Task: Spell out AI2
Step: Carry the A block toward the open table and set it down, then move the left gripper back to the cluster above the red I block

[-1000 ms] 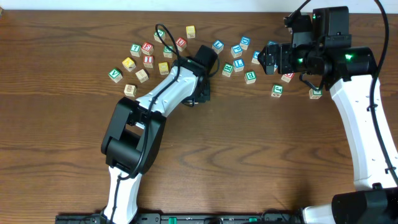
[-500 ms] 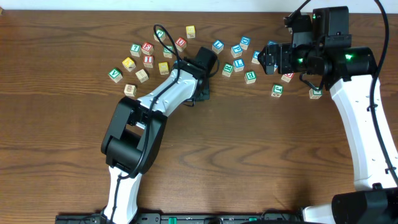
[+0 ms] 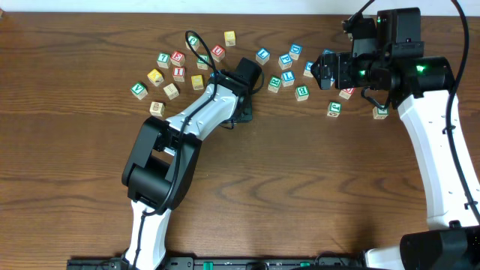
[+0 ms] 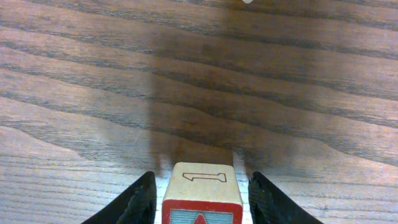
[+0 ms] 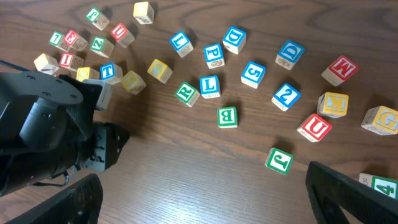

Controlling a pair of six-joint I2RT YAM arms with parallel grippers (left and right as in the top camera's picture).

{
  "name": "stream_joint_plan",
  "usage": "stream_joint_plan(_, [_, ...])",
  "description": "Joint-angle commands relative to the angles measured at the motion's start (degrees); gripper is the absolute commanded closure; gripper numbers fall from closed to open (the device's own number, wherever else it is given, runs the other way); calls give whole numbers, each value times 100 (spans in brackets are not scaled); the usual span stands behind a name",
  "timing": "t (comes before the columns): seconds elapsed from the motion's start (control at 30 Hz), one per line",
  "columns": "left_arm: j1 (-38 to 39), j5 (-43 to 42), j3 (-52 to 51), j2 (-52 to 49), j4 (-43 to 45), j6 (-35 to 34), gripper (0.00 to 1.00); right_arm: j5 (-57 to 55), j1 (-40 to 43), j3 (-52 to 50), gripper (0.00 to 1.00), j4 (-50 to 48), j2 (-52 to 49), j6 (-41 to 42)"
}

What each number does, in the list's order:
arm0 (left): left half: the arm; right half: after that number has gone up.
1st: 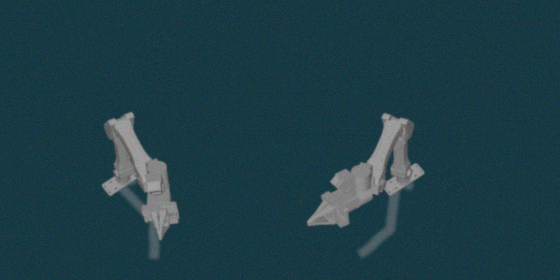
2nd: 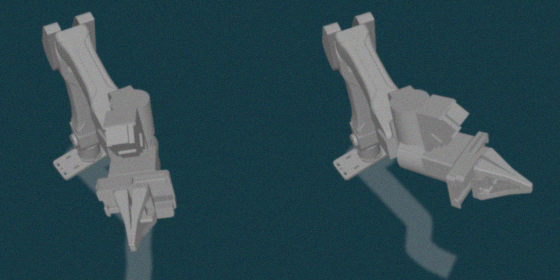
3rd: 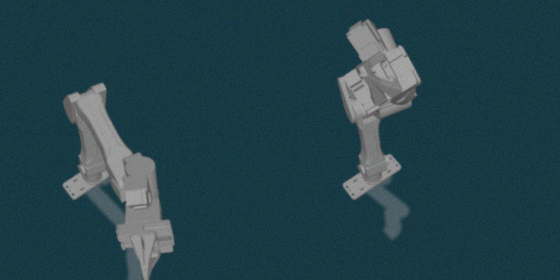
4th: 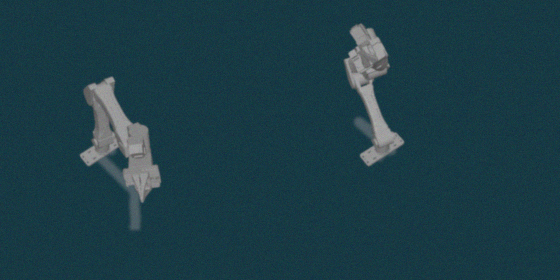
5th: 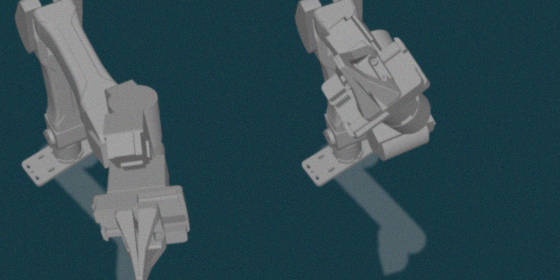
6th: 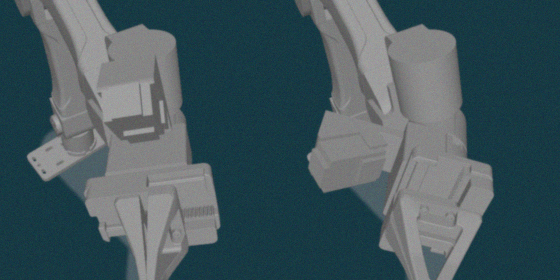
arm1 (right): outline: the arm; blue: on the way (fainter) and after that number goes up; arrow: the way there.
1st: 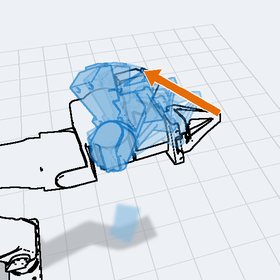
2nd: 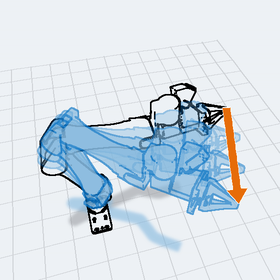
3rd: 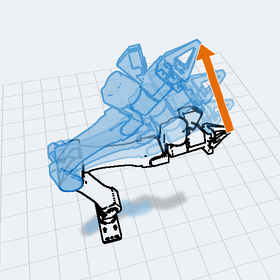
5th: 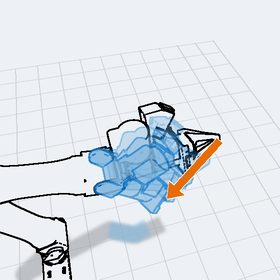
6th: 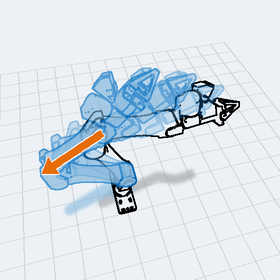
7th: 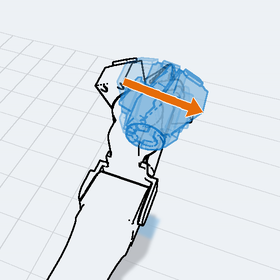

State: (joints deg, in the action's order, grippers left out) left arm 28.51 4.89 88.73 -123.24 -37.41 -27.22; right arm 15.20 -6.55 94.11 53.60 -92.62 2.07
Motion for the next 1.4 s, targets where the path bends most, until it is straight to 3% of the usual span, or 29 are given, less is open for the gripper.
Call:
stream_joint_plan(0.0, [-31, 98, -55, -44, -22, -28, 52, -24, 13, 11, 1, 7, -13, -44])
stream_joint_plan(0.17, [-50, 72, 13, 0, 24, 284, 51, -24, 13, 11, 1, 9, -13, -44])
stream_joint_plan(0.37, [-256, 72, 599, 413, 2, 837, 40, -24, 13, 11, 1, 9, -13, -44])
stream_joint_plan(0.67, [-994, 79, 1384, 1023, 68, 1231, 39, -24, 13, 11, 1, 7, -13, -44])
stream_joint_plan(0.83, [-1681, 92, 1390, 831, 192, 1309, 39, -24, 13, 11, 1, 7, -13, -44])
stream_joint_plan(0.97, [-2083, -13, 1390, 595, 199, 1790, 39, -26, 13, 11, 1, 7, -13, -44])
stream_joint_plan(1.17, [-2238, -337, 1388, 227, 197, 2487, 42, -24, 13, 11, 1, 7, -13, -44])
stream_joint_plan(1.37, [-2221, -334, 1388, -107, 234, 2553, 43, -26, 13, 11, 1, 7, -13, -44])
